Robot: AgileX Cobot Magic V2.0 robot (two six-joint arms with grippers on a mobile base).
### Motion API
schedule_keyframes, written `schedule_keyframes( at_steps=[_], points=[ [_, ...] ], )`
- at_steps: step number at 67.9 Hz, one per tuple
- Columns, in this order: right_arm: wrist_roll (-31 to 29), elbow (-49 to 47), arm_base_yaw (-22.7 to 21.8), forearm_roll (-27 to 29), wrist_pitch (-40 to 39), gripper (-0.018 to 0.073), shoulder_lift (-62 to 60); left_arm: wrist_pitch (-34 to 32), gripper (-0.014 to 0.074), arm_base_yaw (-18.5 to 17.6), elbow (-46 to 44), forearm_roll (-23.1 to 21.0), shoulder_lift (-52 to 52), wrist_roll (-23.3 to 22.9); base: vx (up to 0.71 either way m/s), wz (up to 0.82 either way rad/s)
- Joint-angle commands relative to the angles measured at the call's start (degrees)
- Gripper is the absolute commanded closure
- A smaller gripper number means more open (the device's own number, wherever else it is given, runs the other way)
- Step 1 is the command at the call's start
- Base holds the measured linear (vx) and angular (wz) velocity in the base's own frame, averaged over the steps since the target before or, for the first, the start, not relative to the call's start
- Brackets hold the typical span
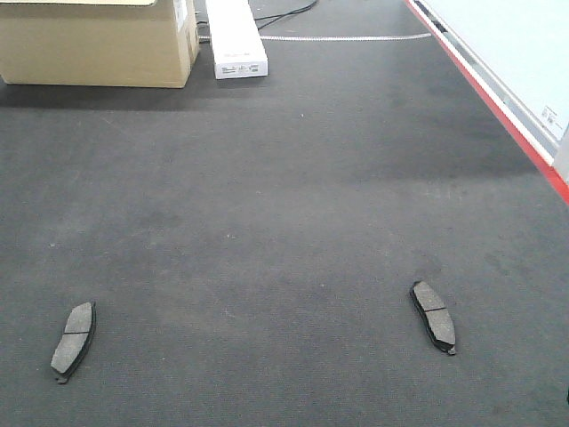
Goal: Move and align brake pads A on conveyor
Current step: 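Hold both brake pads above the conveyor belt surface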
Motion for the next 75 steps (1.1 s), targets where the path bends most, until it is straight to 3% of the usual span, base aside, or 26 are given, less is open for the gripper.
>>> schedule_keyframes(
  at_steps=[1,40,54,60,75],
  points=[
    [-0.46,-1.57,-0.11,-0.23,-5.89,0.0564,0.52,-5.39,0.0603,-0.23,-1.36,0.15,1.07,-0.15,0.00,0.00],
    [-0.46,-1.57,-0.11,-0.23,-5.89,0.0564,0.52,-7.28,0.0603,-0.23,-1.36,0.04,1.07,-0.22,0.00,0.00],
    [-0.46,-1.57,-0.11,-0.23,-5.89,0.0564,0.52,-10.05,0.0601,-0.23,-1.75,-2.49,2.22,-4.65,0.00,0.00],
    [-0.46,-1.57,-0.11,-0.23,-5.89,0.0564,0.52,-11.36,0.0599,-0.23,-3.34,-2.63,6.98,-7.34,0.00,0.00],
    [-0.46,-1.57,-0.11,-0.23,-5.89,0.0564,0.52,-13.49,0.0592,-0.23,-10.64,-2.28,29.87,-7.59,0.00,0.00]
  ],
)
